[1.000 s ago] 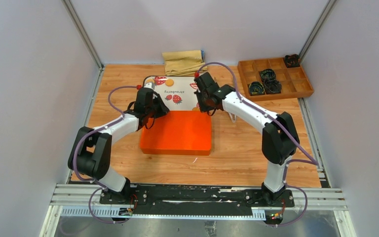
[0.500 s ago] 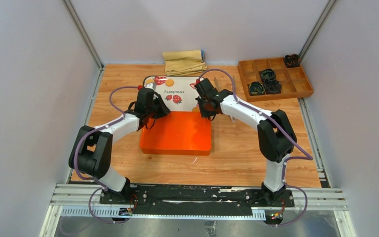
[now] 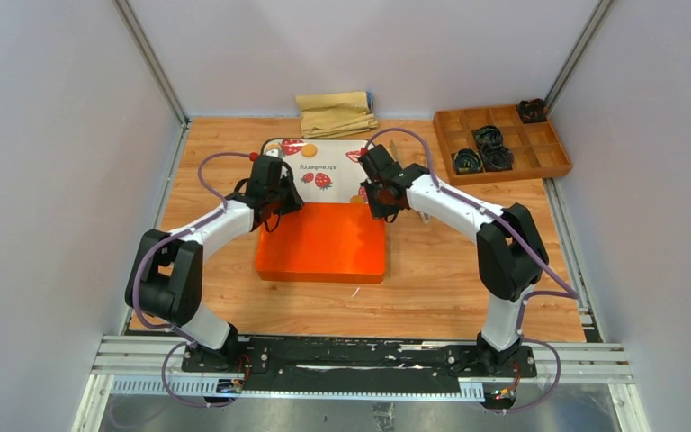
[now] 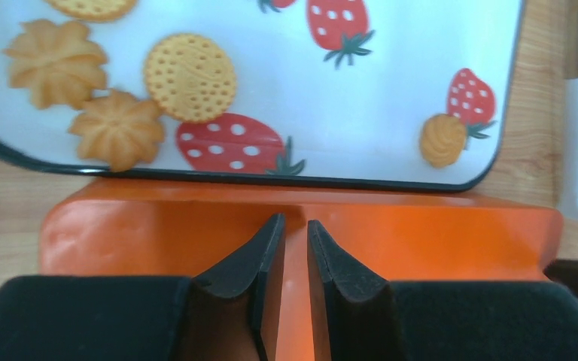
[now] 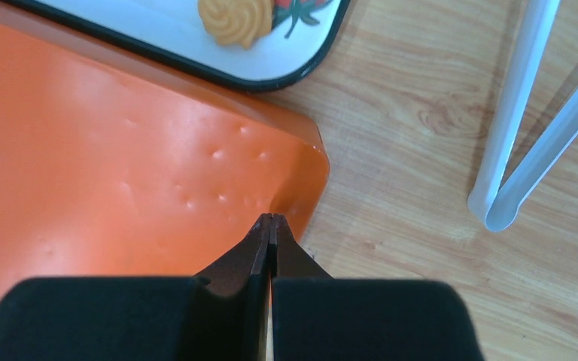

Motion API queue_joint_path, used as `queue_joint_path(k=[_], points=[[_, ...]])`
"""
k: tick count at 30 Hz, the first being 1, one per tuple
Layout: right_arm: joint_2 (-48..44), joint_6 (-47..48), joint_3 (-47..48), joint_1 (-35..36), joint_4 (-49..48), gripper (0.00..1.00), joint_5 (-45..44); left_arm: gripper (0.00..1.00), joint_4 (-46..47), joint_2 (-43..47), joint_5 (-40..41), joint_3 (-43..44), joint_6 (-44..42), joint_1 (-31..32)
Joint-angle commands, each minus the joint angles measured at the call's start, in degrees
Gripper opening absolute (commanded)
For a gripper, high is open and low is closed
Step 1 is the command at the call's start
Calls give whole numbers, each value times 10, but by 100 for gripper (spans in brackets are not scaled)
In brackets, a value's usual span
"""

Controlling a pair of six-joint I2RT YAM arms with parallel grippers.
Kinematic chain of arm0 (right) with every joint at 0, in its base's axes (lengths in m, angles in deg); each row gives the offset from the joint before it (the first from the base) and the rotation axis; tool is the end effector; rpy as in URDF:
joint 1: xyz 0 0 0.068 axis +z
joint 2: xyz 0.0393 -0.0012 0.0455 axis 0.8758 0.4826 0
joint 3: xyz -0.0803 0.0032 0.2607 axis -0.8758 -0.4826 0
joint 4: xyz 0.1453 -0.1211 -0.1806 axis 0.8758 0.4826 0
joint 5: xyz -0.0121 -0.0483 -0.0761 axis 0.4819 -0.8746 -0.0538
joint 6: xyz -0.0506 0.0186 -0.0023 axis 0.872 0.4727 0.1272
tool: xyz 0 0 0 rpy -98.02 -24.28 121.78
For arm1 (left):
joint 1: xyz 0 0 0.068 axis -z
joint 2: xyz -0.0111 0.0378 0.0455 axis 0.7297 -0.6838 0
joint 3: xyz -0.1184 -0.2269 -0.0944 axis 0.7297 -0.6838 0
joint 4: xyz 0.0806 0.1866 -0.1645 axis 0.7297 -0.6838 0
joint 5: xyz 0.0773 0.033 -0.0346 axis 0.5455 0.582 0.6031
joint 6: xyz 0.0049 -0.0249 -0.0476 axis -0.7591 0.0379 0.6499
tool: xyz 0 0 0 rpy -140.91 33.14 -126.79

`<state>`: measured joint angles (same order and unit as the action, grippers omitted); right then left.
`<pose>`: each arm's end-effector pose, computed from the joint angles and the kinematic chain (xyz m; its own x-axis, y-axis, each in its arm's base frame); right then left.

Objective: Pack the cookies

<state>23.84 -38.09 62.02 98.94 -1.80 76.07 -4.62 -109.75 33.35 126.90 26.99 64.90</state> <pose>0.3212 0.2438 0.2482 -0.7645 -0.2316 -0.6016 -0.3491 0.9333 0.0844 0.3127 -0.1030 0.2056 -0.6989 -0.3527 -0.6222 -0.0601 0.8959 -0.4402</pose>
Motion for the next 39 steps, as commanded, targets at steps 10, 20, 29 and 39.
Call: queue_joint_path(k=[10, 20, 29, 39], points=[[-96, -9, -47, -22, 46, 0, -89, 27, -260, 113, 205, 65, 7, -85], [-47, -31, -101, -63, 25, 0, -50, 25, -247, 64, 203, -5, 22, -117], [2, -45, -152, -68, -53, 0, 33, 23, -175, 23, 137, -55, 29, -94], [-20, -27, -185, -63, -99, 0, 141, 22, -168, -8, 129, -41, 37, -21]])
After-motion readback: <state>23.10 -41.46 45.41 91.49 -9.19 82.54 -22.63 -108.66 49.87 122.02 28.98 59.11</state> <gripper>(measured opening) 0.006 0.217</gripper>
